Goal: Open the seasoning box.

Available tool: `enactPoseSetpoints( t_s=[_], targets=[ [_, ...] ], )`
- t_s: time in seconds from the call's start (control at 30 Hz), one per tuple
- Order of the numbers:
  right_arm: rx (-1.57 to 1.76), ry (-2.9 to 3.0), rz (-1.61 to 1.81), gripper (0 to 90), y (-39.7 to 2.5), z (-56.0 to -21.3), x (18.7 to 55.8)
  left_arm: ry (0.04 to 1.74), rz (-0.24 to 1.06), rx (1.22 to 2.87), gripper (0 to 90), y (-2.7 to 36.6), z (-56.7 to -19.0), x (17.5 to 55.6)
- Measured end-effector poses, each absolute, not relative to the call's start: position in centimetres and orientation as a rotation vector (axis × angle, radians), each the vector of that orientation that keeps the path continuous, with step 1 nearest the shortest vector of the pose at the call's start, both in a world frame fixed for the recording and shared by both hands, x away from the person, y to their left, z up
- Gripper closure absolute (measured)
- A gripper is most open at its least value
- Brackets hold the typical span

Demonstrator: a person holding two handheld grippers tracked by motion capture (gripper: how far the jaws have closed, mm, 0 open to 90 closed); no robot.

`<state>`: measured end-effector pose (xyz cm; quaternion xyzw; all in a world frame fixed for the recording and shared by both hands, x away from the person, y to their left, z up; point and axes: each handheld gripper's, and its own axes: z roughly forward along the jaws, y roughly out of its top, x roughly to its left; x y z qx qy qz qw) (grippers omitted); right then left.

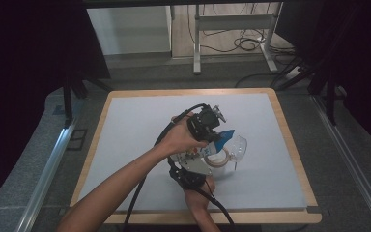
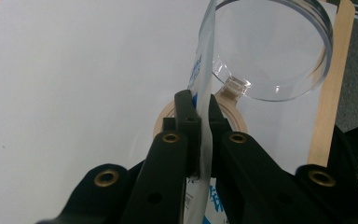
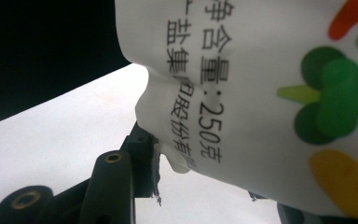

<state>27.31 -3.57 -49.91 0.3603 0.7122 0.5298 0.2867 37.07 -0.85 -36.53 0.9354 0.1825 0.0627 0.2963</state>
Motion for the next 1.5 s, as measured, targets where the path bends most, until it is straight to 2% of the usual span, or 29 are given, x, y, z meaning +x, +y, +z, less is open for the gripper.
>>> enactPoseSetpoints(
  t_s=[1.5],
  targets=[
    [0.97, 1.899, 1.404, 54.7, -3.16, -49.7, 27.81, 0.481, 0.166, 2.509, 90.0, -0.81, -36.48, 37.62]
  ],
)
